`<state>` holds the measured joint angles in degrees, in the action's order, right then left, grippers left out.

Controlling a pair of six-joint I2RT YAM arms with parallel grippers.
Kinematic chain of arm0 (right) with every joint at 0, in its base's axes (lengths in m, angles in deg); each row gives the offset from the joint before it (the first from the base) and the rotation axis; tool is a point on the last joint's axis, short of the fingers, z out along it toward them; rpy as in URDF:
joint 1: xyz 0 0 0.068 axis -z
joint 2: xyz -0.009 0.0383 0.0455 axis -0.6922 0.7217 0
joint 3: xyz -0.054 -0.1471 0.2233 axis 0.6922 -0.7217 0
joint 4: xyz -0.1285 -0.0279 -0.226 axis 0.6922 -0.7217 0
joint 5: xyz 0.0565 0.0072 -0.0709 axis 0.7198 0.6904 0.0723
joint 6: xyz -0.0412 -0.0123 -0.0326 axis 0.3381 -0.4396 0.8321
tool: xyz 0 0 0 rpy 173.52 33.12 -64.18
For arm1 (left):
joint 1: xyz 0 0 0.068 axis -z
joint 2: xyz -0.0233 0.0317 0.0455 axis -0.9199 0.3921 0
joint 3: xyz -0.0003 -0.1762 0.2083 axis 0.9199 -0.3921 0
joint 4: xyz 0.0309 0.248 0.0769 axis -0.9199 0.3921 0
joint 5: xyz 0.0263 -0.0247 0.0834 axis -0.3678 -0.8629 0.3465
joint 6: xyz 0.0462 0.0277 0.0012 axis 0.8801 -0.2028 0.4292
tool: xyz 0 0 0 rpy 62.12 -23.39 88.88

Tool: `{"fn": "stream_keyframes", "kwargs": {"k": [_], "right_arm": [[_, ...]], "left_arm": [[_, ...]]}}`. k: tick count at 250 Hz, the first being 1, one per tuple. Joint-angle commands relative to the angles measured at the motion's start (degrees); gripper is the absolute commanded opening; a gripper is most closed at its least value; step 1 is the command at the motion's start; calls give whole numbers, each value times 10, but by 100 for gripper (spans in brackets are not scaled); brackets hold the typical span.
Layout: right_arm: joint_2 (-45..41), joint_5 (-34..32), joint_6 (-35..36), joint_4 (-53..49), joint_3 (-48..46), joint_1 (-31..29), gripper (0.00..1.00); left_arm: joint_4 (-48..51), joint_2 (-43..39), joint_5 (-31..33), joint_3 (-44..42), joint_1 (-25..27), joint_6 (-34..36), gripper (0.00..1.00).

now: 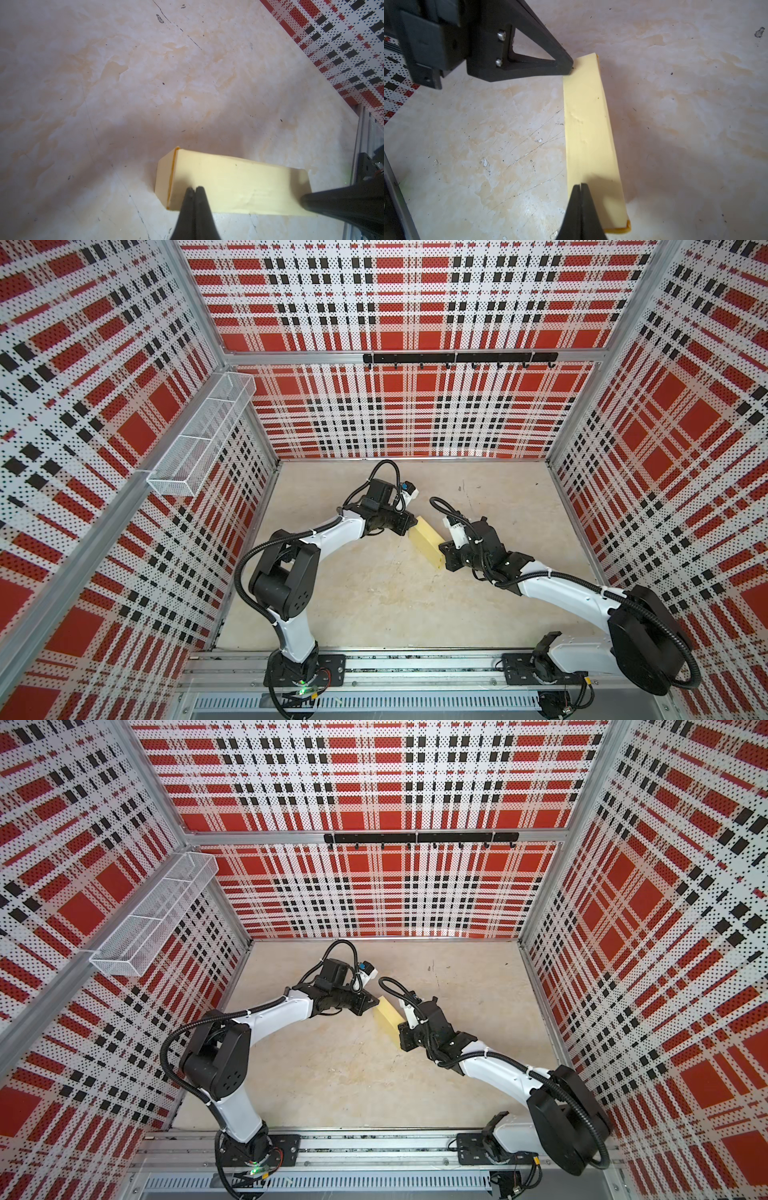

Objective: Fold the paper box

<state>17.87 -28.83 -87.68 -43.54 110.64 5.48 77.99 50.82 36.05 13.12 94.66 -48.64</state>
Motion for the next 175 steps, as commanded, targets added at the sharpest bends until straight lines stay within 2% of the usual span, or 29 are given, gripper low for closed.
{"fn": "stream_keyframes", "kwargs": {"k": [1, 81, 146, 175], "right_arm": [[7, 1, -11, 11, -27, 4, 0], [13, -9, -18, 42, -88, 6, 0], [-15, -15, -16, 21, -108, 13, 0], [-60, -19, -35, 20, -94, 14, 0]], "left_arm": [[69, 21, 49, -25, 1, 1, 0], [62, 25, 48, -28, 1, -1, 0], [64, 24, 48, -26, 3, 0, 0], [69, 22, 51, -24, 4, -1, 0]]}}
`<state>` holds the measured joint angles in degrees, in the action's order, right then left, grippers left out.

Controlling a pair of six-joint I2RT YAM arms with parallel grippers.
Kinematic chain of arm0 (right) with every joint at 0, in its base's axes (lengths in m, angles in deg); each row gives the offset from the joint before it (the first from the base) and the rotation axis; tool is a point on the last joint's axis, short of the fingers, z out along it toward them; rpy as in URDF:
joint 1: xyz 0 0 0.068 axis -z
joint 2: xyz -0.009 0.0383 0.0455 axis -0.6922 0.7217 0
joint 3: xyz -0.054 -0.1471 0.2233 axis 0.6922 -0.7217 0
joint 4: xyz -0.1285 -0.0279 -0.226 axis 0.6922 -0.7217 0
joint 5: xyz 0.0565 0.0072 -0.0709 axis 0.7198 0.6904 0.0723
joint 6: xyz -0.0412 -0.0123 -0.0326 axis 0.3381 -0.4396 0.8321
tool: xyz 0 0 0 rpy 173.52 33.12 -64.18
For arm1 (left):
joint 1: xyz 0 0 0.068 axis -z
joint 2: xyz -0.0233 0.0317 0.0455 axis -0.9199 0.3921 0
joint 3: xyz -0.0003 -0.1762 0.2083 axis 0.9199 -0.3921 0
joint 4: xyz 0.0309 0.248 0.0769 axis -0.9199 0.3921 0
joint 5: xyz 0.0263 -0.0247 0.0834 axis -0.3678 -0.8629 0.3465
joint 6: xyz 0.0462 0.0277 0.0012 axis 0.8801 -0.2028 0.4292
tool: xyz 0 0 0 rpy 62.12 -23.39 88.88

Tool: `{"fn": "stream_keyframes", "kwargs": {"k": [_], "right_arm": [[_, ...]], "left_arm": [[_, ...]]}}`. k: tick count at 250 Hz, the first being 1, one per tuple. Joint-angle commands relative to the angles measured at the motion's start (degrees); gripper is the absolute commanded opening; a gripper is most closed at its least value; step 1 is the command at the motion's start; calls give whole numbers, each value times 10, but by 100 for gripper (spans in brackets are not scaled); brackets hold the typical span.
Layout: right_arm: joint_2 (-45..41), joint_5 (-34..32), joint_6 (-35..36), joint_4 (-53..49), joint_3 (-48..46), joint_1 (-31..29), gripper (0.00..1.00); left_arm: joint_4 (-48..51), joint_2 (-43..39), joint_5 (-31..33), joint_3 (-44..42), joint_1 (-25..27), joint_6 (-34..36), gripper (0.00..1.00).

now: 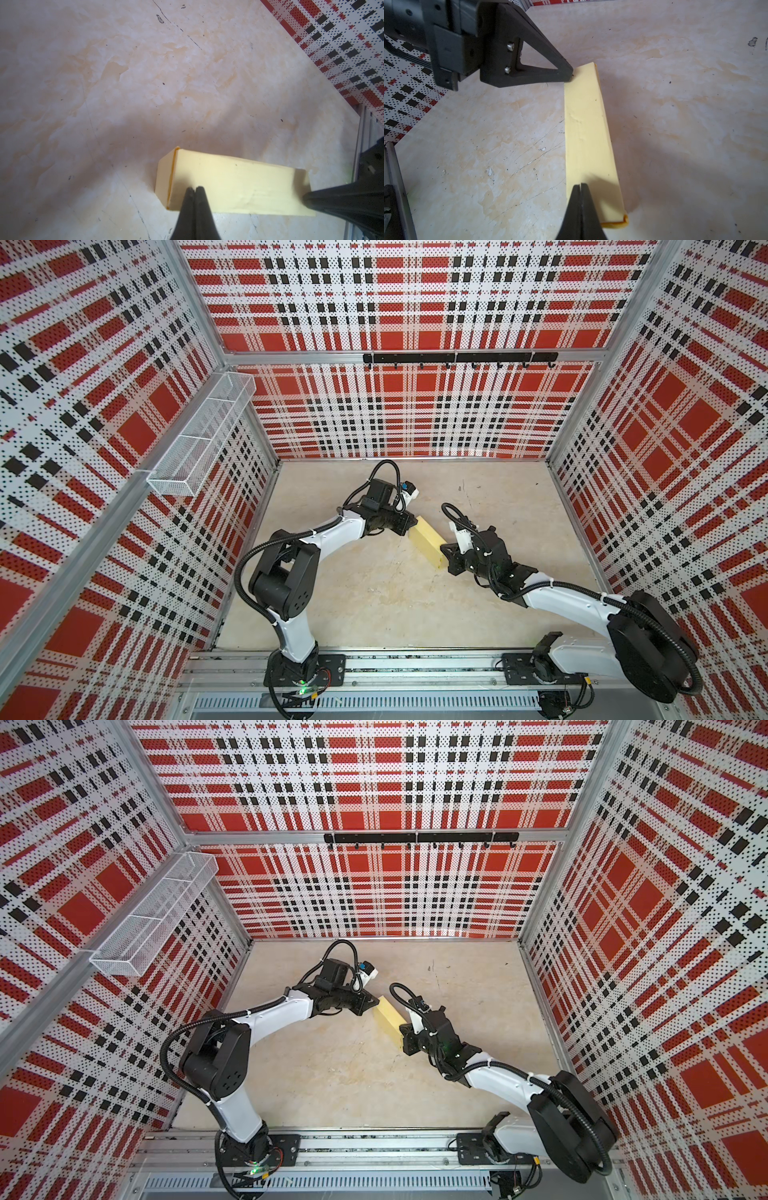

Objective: Fold the paper box

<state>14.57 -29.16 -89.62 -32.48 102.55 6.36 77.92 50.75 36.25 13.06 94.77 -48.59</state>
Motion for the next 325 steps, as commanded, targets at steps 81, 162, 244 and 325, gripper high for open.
{"fn": "stream_keyframes", "kwargs": {"k": [81, 162, 244, 325], "right_arm": [[-21, 12, -27, -83, -17, 6, 0], [-67, -24, 44, -233, 91, 5, 4], [-13, -40, 68, -309, 209, -7, 40], [99, -5, 91, -324, 295, -11, 61]], "left_arm": [[69, 21, 48, -23, 4, 0, 0], [81, -20, 24, 4, 8, -10, 13], [98, -73, 26, 23, -16, -18, 26], [58, -145, 12, -40, -87, -9, 39]]}}
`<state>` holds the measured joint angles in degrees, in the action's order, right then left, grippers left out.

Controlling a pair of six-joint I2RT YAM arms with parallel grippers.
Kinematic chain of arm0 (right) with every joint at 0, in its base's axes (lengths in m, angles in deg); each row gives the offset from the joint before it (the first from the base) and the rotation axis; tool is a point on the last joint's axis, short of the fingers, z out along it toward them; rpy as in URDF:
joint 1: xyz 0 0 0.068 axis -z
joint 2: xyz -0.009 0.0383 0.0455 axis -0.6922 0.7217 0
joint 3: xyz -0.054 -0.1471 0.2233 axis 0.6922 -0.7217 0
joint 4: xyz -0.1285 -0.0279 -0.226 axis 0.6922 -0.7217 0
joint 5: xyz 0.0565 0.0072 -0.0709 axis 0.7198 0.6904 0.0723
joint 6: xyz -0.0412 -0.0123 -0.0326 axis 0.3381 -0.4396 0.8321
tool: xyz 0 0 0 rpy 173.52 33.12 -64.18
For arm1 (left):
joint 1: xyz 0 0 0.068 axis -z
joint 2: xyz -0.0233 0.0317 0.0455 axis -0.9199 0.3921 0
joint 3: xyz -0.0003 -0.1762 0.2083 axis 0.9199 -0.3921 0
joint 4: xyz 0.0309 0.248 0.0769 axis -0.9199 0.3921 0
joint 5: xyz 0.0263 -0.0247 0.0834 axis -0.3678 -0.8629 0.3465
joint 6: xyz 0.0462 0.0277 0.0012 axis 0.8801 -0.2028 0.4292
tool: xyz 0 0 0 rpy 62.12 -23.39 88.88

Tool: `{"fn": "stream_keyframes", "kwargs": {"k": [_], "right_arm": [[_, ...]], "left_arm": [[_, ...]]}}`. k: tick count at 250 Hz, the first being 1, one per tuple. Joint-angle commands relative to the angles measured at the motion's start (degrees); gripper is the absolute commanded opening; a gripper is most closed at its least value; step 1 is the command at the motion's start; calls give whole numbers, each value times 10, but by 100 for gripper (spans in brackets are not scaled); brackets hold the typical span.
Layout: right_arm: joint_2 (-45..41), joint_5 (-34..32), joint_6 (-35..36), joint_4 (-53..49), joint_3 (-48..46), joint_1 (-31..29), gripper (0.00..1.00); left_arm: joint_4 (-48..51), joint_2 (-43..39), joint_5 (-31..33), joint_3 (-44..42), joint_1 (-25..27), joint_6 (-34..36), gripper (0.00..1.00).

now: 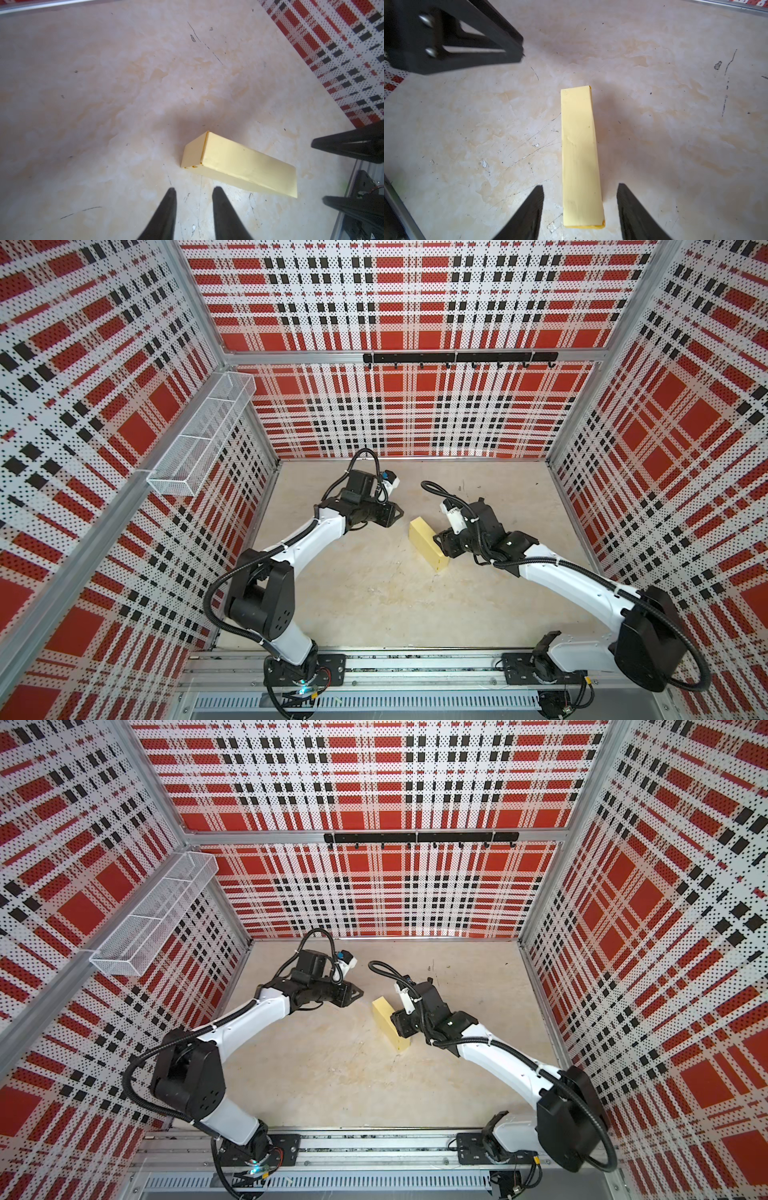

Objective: Fold the paper box
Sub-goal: 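Open the right gripper and lift it off the box while the left withdraws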

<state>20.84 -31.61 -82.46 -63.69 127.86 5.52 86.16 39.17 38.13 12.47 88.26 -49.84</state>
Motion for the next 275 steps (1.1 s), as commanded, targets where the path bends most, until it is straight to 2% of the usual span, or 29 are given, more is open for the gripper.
{"fn": "stream_keyframes", "kwargs": {"k": [1, 61, 82, 106, 134, 191, 244, 275], "right_arm": [[38, 20, 19, -12, 43, -3, 61], [93, -3, 38, -27, 70, -3, 65], [105, -5, 42, -25, 71, -4, 65], [117, -15, 42, -21, 69, -3, 64], [128, 6, 36, -13, 65, -3, 62], [147, 8, 49, 1, 60, -2, 53], [161, 20, 69, -3, 73, -2, 35], [154, 26, 96, -8, 84, -2, 33]], "left_arm": [[-26, -30, -7, -35, -22, 4, 39], [-53, -45, -8, -73, -35, 19, 51], [-50, -42, -11, -78, -35, 33, 60], [-51, -35, -9, -80, -35, 35, 63], [-41, -36, -11, -71, -35, 46, 63], [-37, -35, -12, -67, -35, 43, 63], [-36, -36, -2, -70, -36, 53, 63], [-37, -43, -2, -72, -61, 57, 64]]}}
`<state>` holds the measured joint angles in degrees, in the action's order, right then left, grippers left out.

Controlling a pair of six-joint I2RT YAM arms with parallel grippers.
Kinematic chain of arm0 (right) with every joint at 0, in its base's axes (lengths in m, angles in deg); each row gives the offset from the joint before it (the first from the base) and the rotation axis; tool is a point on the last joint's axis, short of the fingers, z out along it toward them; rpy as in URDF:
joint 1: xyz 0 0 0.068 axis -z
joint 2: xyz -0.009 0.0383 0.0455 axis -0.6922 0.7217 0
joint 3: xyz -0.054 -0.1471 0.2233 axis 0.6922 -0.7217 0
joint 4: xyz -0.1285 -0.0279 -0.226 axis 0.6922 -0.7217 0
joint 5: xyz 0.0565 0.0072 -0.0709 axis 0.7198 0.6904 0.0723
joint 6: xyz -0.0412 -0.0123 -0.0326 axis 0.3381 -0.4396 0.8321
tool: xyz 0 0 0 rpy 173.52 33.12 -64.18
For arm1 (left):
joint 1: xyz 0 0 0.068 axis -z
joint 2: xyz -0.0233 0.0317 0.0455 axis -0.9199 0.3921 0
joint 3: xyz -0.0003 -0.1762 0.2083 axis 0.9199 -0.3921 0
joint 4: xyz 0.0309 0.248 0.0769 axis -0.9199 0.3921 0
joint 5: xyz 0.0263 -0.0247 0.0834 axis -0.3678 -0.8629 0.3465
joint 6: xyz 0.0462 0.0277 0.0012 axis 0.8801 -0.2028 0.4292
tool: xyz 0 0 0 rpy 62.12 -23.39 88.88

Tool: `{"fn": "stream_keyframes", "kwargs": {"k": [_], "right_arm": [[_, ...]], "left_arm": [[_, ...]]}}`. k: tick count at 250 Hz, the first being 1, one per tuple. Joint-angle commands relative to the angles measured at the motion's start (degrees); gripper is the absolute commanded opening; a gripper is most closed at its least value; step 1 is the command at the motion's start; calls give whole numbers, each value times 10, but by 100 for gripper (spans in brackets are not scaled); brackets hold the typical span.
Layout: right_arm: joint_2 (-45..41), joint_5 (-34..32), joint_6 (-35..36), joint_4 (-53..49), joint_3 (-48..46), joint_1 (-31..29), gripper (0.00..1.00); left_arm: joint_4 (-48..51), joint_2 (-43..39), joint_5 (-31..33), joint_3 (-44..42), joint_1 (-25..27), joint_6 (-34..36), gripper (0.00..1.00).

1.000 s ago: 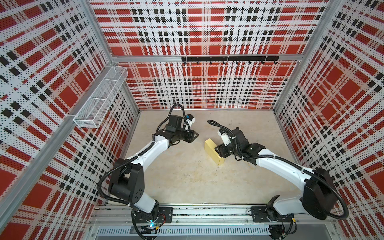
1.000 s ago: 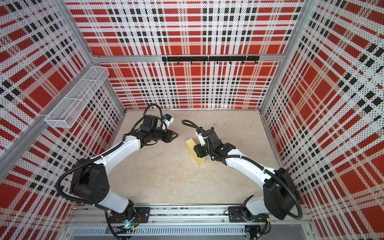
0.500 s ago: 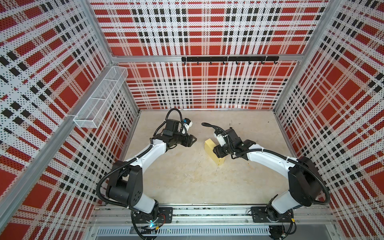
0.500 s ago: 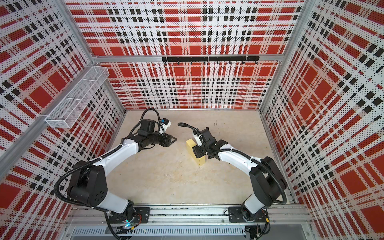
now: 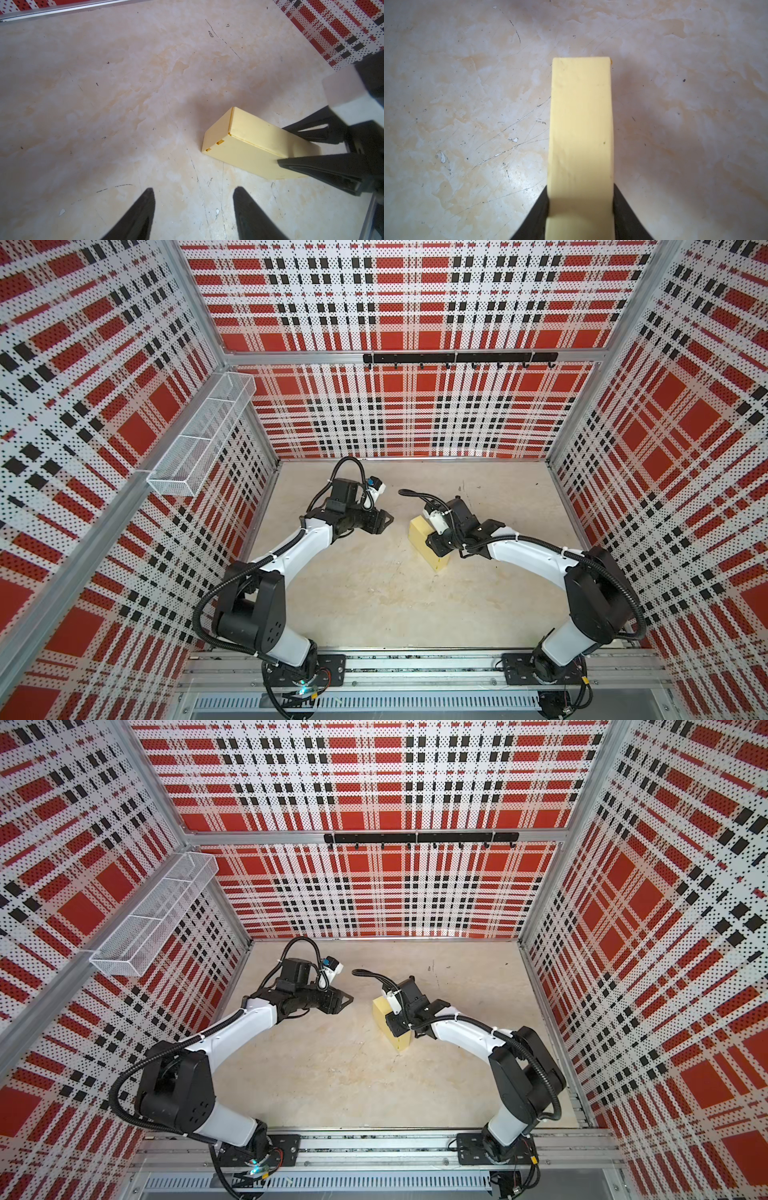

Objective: Fold the paper box

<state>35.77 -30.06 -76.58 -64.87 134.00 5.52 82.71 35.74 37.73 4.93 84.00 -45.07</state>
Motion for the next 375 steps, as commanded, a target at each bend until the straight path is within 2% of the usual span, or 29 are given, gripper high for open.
{"fn": "stream_keyframes", "kwargs": {"k": [1, 42, 97, 148, 169, 207, 246, 262, 298, 375], "right_arm": [[4, 10, 39, 4, 23, -3, 33], [0, -3, 137, -6, 54, -2, 31], [8, 35, 333, -14, 86, -5, 32], [4, 30, 549, 72, 31, -16, 35], [7, 18, 605, 139, -1, -16, 36], [17, 11, 639, 278, -63, -18, 36], [35, -14, 643, 349, -104, -19, 39], [38, -12, 652, 364, -119, -20, 43], [52, -37, 662, 401, -153, -34, 59], [46, -56, 651, 406, -185, -59, 76]], "left_arm": [[-3, -9, 3, 3, -19, 9, 64], [-5, -18, 5, 1, -50, 6, 64], [-18, -38, 0, -9, -112, -1, 64], [-42, -66, -16, -33, -175, -12, 63], [-51, -77, -23, -39, -201, -26, 63], [-67, -89, -4, -56, -227, -19, 63], [-68, -90, -3, -60, -239, -25, 63], [-72, -89, -3, -61, -241, -24, 63], [-79, -82, -2, -63, -241, -28, 63], [-73, -90, 8, -64, -241, -5, 66]]}}
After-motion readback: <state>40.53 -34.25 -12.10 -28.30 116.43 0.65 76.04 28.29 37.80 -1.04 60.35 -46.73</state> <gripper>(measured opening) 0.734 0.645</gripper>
